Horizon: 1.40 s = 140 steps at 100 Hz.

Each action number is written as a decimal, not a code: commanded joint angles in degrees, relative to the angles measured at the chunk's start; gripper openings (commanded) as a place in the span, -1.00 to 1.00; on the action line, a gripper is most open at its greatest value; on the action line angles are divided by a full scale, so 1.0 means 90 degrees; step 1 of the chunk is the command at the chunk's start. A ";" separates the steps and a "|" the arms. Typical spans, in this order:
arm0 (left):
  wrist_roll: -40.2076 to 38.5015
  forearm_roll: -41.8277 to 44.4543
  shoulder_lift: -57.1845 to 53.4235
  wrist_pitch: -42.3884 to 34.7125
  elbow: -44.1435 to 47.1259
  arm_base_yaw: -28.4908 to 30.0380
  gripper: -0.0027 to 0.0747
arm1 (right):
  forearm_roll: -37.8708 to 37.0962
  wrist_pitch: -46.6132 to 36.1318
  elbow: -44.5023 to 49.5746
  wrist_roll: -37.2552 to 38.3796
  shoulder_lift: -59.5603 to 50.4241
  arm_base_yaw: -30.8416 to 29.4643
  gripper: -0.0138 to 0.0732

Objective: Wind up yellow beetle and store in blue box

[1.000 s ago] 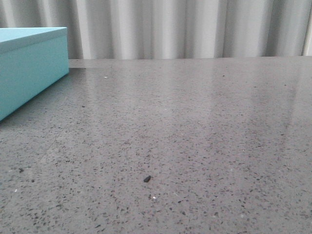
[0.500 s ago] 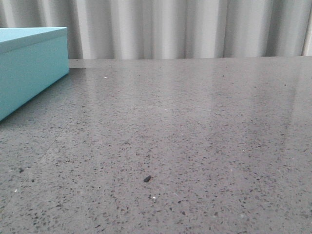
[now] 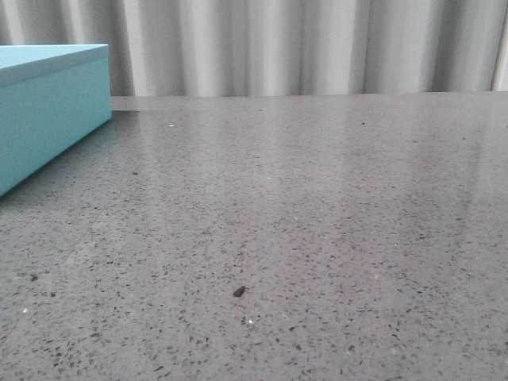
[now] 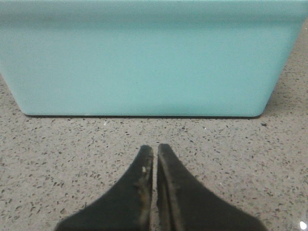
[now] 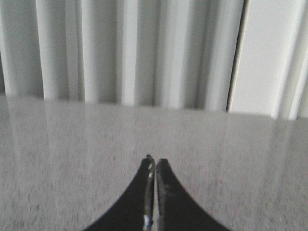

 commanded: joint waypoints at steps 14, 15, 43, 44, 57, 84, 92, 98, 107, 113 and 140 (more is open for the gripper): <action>-0.0068 0.0000 -0.0202 -0.0320 0.0170 0.0019 -0.99 | 0.0784 -0.1352 0.0614 -0.0738 -0.0290 -0.0230 -0.78; -0.0068 0.0000 -0.0202 -0.0320 0.0170 0.0019 -0.99 | 0.0817 -0.1319 0.0639 -0.0766 -0.0290 -0.0230 -0.78; -0.0068 0.0000 -0.0202 -0.0320 0.0170 0.0019 -0.99 | 0.0836 0.0148 0.0953 -0.0890 -0.0290 -0.0308 -0.78; -0.0068 0.0000 -0.0202 -0.0320 0.0170 0.0019 -0.99 | 0.0836 0.0175 0.0953 -0.0890 -0.0290 -0.0310 -0.78; -0.0068 0.0000 -0.0202 -0.0320 0.0170 0.0019 -0.99 | 0.0823 0.0577 0.0953 -0.0890 -0.0290 -0.0350 -0.78; -0.0068 0.0000 -0.0202 -0.0320 0.0170 0.0019 -0.99 | 0.0823 0.1470 0.0953 -0.0890 -0.0290 -0.0350 -0.78; -0.0068 0.0000 -0.0202 -0.0320 0.0170 0.0019 -0.99 | 0.0823 0.1470 0.0953 -0.0890 -0.0290 -0.0350 -0.78; -0.0068 0.0000 -0.0202 -0.0320 0.0170 0.0019 -0.99 | 0.0823 0.1470 0.0953 -0.0890 -0.0290 -0.0350 -0.78; -0.0068 0.0000 -0.0202 -0.0320 0.0170 0.0019 -0.99 | 0.0823 0.1470 0.0953 -0.0890 -0.0290 -0.0350 -0.78; -0.0068 0.0000 -0.0202 -0.0320 0.0170 0.0019 -0.99 | 0.0823 0.1470 0.0953 -0.0890 -0.0290 -0.0350 -0.78; -0.0068 0.0000 -0.0202 -0.0320 0.0170 0.0019 -0.99 | 0.0823 0.1470 0.0953 -0.0890 -0.0290 -0.0350 -0.78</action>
